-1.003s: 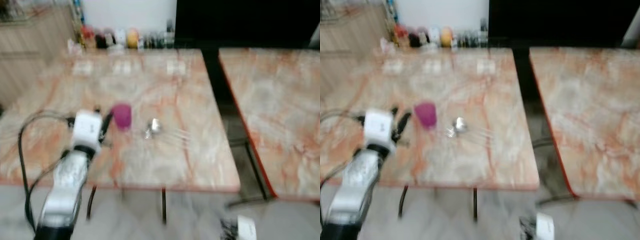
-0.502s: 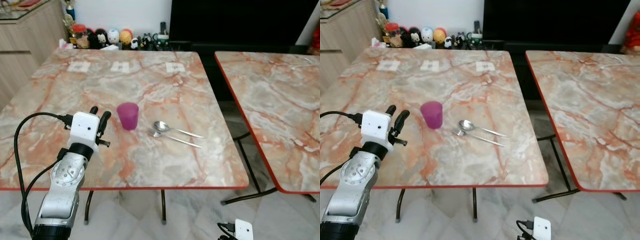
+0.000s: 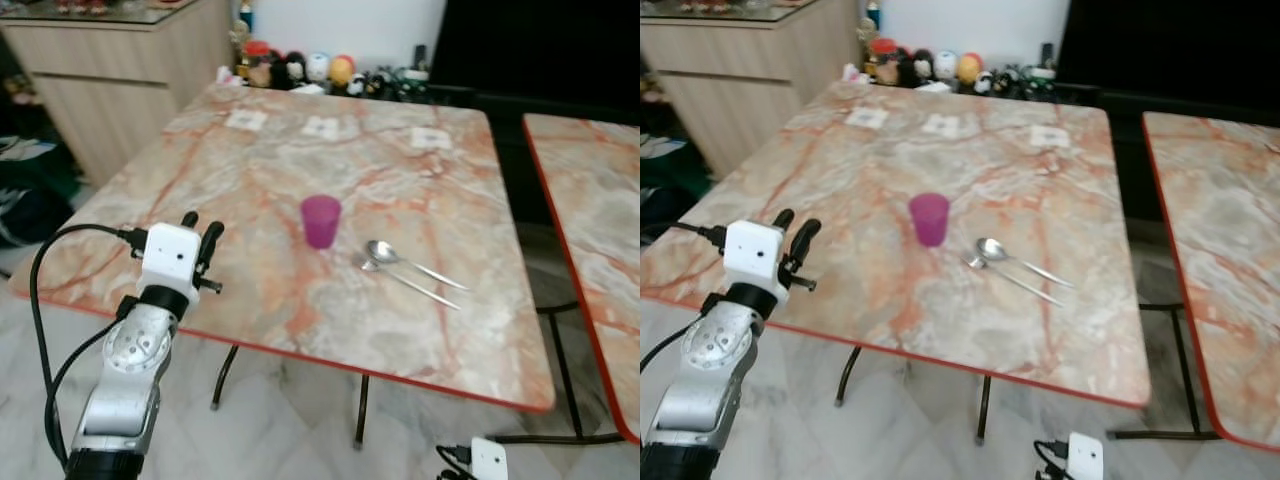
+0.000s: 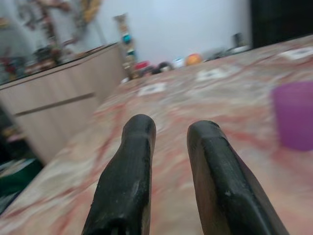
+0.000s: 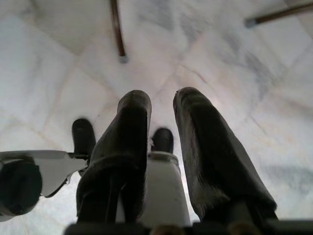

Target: Setting the table

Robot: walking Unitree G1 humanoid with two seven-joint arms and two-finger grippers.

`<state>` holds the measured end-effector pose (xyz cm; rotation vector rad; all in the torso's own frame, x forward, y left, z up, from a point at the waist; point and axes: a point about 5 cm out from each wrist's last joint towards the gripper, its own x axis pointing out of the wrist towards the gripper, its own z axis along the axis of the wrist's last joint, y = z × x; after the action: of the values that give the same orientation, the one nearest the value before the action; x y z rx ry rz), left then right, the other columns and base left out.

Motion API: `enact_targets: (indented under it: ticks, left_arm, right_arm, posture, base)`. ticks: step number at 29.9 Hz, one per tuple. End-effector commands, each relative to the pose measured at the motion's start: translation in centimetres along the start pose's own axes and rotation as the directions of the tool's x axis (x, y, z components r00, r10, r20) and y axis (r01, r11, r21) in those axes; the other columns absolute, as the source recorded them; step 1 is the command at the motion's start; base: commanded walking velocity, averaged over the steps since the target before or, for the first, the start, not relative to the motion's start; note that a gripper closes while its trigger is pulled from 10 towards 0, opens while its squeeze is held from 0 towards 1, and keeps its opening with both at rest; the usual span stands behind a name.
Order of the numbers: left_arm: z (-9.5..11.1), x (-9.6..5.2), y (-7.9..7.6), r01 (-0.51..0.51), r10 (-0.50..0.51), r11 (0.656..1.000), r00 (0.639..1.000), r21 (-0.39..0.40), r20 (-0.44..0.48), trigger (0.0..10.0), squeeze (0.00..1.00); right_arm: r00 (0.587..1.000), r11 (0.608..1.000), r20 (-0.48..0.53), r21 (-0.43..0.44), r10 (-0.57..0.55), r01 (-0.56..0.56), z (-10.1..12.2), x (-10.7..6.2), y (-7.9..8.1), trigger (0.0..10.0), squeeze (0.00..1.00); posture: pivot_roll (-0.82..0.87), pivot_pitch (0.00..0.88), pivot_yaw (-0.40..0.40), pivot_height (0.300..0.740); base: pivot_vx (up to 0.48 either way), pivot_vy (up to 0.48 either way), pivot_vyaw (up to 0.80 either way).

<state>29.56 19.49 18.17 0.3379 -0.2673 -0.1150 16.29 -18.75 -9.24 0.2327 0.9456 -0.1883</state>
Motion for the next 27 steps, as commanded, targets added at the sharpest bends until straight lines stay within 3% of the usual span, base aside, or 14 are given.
enact_targets:
  ticks: [1, 9, 12, 16, 18, 20, 21, 23, 24, 25, 27]
  left_arm:
    - [0.3, 0.0, 0.0, 0.002, -0.002, 1.0, 1.0, 0.015, 0.016, 10.0, 0.0]
    - [-0.1, -0.4, 0.4, -0.034, 0.034, 0.999, 0.999, 0.007, -0.006, 10.0, 0.0]
    - [-1.1, -0.9, 1.6, -0.119, 0.118, 0.993, 0.992, -0.017, -0.054, 10.0, 0.0]
    - [-3.0, -2.3, 3.8, -0.266, 0.267, 0.964, 0.955, 0.031, -0.129, 10.0, 0.0]
    - [-3.2, -2.5, 4.1, -0.282, 0.284, 0.959, 0.949, 0.035, -0.139, 10.0, 0.0]
    - [-5.8, -5.2, 6.9, -0.469, 0.492, 0.87, 0.841, 0.15, -0.225, 10.0, 0.0]
    - [-6.1, -5.6, 7.3, -0.489, 0.518, 0.855, 0.823, 0.173, -0.233, 10.0, 0.0]
    - [-8.1, -8.5, 9.7, -0.63, 0.682, 0.732, 0.667, 0.261, -0.301, 10.0, 0.0]
    - [-8.1, -8.5, 9.7, -0.63, 0.682, 0.732, 0.667, 0.261, -0.301, 10.0, 0.0]
    - [-8.9, -9.6, 10.2, -0.653, 0.713, 0.7, 0.614, 0.288, -0.338, 10.0, 0.0]
    - [-10.0, -10.8, 10.5, -0.664, 0.724, 0.685, 0.572, 0.3, -0.385, 10.0, 0.0]
  right_arm:
    - [1.0, 1.0, -0.006, -0.002, -0.004, 0.004, -0.2, -0.1, -0.2, 10.0, 0.0]
    - [1.0, 1.0, -0.009, -0.003, -0.001, 0.001, -0.2, -0.1, -0.2, 10.0, 0.0]
    - [1.0, 1.0, -0.011, 0.004, -0.006, 0.006, -0.3, -0.1, -0.2, 10.0, 0.0]
    - [1.0, 1.0, -0.012, 0.013, -0.013, 0.013, -0.4, -0.1, -0.2, 10.0, 0.0]
    - [1.0, 1.0, -0.012, 0.013, -0.013, 0.013, -0.4, -0.1, -0.2, 10.0, 0.0]
    - [1.0, 1.0, -0.012, 0.015, -0.012, 0.012, -0.3, -0.1, -0.1, 10.0, 0.0]
    - [1.0, 1.0, -0.012, 0.015, -0.012, 0.012, -0.3, -0.1, -0.1, 10.0, 0.0]
    - [1.0, 1.0, -0.011, 0.016, -0.012, 0.012, -0.3, -0.1, -0.1, 10.0, 0.0]
    - [1.0, 1.0, -0.011, 0.016, -0.012, 0.012, -0.3, -0.1, -0.1, 10.0, 0.0]
    - [1.0, 1.0, -0.011, 0.017, -0.013, 0.013, -0.3, -0.1, -0.1, 10.0, 0.0]
    - [1.0, 1.0, -0.011, 0.017, -0.014, 0.014, -0.3, -0.1, -0.1, 10.0, 0.0]
  posture:
    - [0.14, 0.012, -0.031, 0.74]
    - [0.15, 0.003, -0.033, 0.74]
    - [0.15, 0.0, -0.03, 0.74]
    - [0.15, 0.0, -0.029, 0.74]
    - [0.15, 0.0, -0.029, 0.74]
    - [0.16, 0.0, -0.028, 0.74]
    - [0.16, 0.0, -0.028, 0.74]
    - [0.16, 0.0, -0.028, 0.74]
    - [0.16, 0.0, -0.028, 0.74]
    - [0.16, 0.0, -0.03, 0.74]
    - [0.16, 0.0, -0.03, 0.74]
  base:
    - [0.0, 0.0, 0.8]
    - [0.0, 0.0, 0.8]
    - [0.0, 0.0, 0.0]
    - [0.0, 0.0, 0.0]
    - [0.0, 0.0, 0.0]
    - [0.0, 0.0, 0.0]
    - [0.0, 0.0, 0.0]
    - [0.0, 0.0, 0.0]
    - [0.0, 0.0, 0.0]
    - [0.0, 0.0, 0.0]
    - [0.0, 0.0, 0.0]
